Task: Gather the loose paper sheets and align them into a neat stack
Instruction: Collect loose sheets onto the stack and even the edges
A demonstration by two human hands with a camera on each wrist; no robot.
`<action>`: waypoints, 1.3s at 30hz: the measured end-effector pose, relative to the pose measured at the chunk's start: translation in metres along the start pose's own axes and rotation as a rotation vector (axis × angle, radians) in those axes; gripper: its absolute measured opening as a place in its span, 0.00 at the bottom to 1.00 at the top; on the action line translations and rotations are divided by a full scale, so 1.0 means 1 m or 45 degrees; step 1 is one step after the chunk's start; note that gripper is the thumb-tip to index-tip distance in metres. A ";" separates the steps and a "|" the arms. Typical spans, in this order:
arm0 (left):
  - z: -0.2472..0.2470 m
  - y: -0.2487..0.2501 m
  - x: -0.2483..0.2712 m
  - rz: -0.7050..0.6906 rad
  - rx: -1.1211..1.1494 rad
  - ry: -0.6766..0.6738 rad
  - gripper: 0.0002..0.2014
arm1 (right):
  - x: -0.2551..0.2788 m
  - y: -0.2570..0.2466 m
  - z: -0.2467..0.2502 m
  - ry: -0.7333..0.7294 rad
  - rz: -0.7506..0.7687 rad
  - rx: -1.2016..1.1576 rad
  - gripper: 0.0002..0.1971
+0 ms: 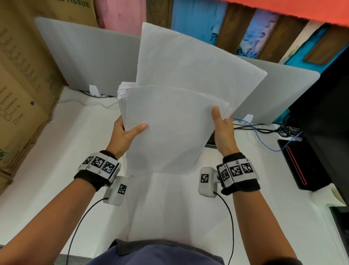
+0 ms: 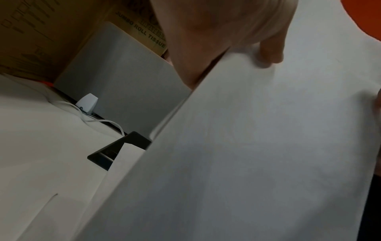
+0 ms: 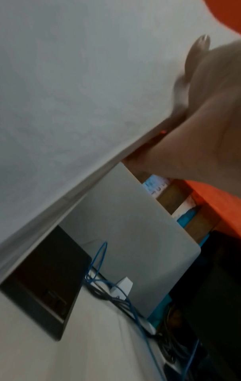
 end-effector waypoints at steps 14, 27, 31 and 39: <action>-0.001 0.005 0.002 0.002 0.069 -0.048 0.26 | 0.002 -0.034 -0.001 -0.093 0.125 -0.073 0.24; -0.001 0.005 0.001 0.016 0.070 -0.036 0.25 | 0.004 -0.015 -0.005 -0.161 0.084 0.124 0.19; 0.003 -0.003 0.001 0.086 0.032 -0.037 0.26 | 0.011 0.026 0.000 -0.288 -0.169 0.328 0.26; -0.015 0.006 0.008 0.008 -0.040 0.220 0.10 | 0.024 0.042 -0.020 0.053 -0.196 0.277 0.13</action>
Point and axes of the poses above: each hand's wrist, its own x-axis away from the middle knuckle, its own z-axis out of the back of the hand, y = z × x, the point moved 2 cm from there along -x, towards the middle knuckle, and after that the axes turned 6 degrees about x, right-handed, at the moved point
